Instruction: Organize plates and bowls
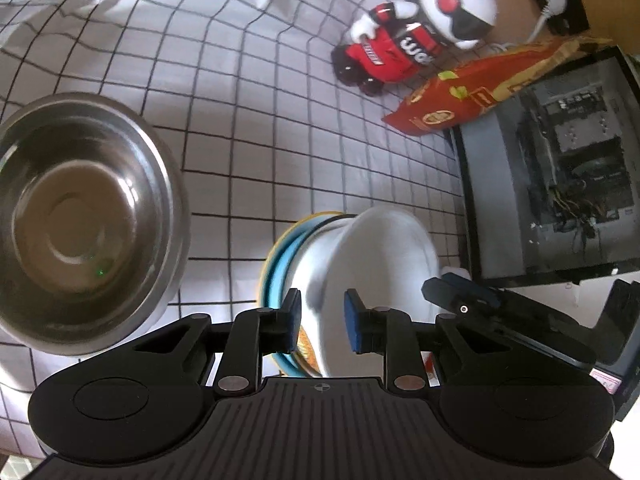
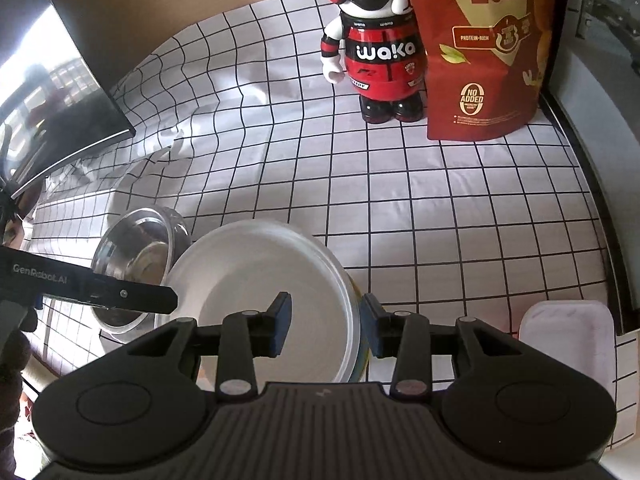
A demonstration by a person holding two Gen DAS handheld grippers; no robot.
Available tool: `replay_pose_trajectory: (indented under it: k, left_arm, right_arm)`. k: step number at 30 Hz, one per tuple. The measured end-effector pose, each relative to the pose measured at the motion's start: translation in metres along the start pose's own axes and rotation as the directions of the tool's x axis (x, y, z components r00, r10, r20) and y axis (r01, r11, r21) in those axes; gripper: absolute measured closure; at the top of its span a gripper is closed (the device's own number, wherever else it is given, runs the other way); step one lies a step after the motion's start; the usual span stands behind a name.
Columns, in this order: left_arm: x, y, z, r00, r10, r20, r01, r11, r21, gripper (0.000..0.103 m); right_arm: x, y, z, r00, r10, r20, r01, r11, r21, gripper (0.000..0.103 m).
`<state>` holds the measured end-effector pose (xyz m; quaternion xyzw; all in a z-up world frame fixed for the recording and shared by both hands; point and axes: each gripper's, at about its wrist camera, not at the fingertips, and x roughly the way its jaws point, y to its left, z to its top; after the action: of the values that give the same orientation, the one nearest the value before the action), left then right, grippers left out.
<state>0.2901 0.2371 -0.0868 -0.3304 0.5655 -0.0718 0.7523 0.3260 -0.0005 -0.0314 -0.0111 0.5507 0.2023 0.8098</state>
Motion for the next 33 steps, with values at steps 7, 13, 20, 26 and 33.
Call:
replay_pose_trajectory:
  k: [7,13,20,26,33]
  left_arm:
    - [0.009,0.011,-0.008,1.0,0.012,-0.007,-0.012,1.0,0.006,0.08]
    - [-0.047,0.035,-0.01,0.982,-0.129,0.139,0.128,0.992,0.014,0.079]
    - [-0.113,0.103,-0.031,0.886,0.22,0.408,-0.185,0.975,-0.124,0.079]
    - [-0.095,0.146,-0.051,0.894,0.289,0.341,-0.214,0.946,-0.242,0.079]
    - [-0.077,0.173,-0.055,0.89,0.315,0.33,-0.193,0.915,-0.353,0.065]
  right_arm:
    - [0.002,0.007,0.001,1.0,-0.025,0.004,0.025,0.999,-0.034,0.064]
    - [-0.026,0.041,0.018,0.984,-0.05,0.168,0.08,0.981,-0.176,0.063]
    - [0.027,0.111,0.047,0.996,0.086,0.027,-0.076,0.962,-0.263,0.062]
    - [0.092,0.168,0.058,0.994,0.039,-0.105,-0.071,0.944,-0.323,0.062]
    - [0.147,0.192,0.066,0.983,-0.062,-0.171,-0.001,0.938,-0.346,0.062]
